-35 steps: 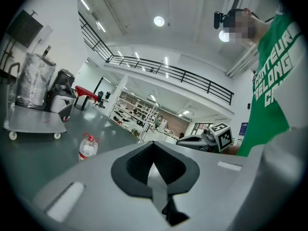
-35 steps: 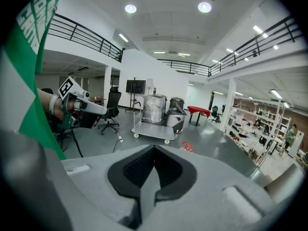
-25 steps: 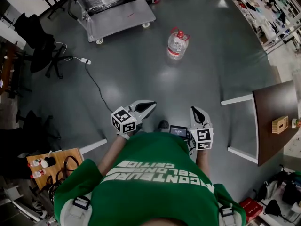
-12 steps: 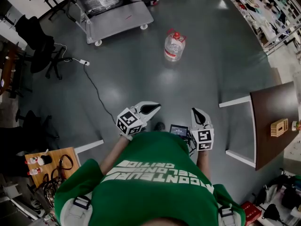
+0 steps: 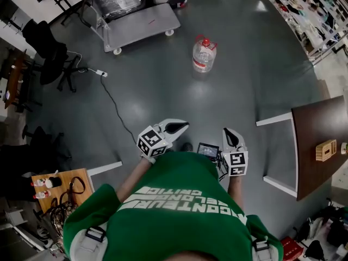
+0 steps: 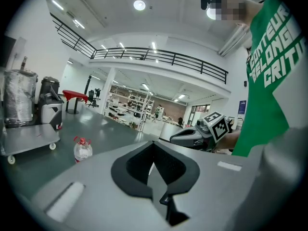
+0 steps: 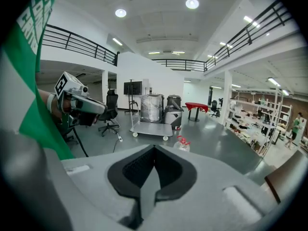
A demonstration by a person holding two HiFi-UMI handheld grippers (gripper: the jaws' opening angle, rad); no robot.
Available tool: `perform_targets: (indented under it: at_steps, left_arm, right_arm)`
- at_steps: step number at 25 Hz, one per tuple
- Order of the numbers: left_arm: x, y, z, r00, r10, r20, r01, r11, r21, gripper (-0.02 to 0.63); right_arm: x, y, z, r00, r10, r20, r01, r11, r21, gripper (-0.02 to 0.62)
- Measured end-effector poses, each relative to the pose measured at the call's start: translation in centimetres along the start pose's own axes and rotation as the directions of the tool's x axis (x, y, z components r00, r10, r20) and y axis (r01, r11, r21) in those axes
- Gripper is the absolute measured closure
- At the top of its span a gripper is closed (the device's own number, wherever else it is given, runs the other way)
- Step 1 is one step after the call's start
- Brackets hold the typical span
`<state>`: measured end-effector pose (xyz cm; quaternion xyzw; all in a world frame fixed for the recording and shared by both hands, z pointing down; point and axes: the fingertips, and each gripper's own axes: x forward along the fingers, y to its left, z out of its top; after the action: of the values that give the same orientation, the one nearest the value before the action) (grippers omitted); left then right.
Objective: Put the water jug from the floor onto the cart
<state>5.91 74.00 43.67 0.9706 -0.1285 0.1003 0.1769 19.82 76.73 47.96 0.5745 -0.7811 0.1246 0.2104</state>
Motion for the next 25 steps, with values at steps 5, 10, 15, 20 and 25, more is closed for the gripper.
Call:
perform_targets:
  at_steps: [5, 10, 15, 20, 25]
  left_arm:
    - [-1.0, 0.4, -0.5, 1.000, 0.026, 0.013, -0.025, 0.999, -0.026, 0.598]
    - [-1.7, 1.5, -1.6, 0.999, 0.043, 0.009, -0.042, 0.998, -0.055, 0.598]
    - [-1.3, 2.6, -1.3, 0.999, 0.036, 0.010, -0.035, 0.997, -0.064, 0.598]
    - [-1.1, 3.2, -0.9, 0.999, 0.027, 0.024, -0.025, 0.998, -0.066, 0.598]
    - [-2.6, 5.1, -1.8, 0.997, 0.075, 0.021, -0.072, 0.991, -0.116, 0.598]
  right_arm:
    - [1.0, 0.5, -0.4, 1.000, 0.019, -0.016, -0.019, 1.000, -0.023, 0.603]
    - [1.7, 1.0, 0.3, 1.000, 0.024, -0.016, -0.025, 0.999, -0.033, 0.603]
    - [1.8, 1.7, 0.6, 0.999, 0.029, -0.028, -0.029, 0.999, -0.021, 0.603]
    - [2.7, 2.1, 0.7, 0.998, 0.046, -0.051, -0.048, 0.998, -0.035, 0.603]
    - [3.8, 1.9, 1.9, 0.998, 0.042, -0.046, -0.044, 0.999, -0.030, 0.603]
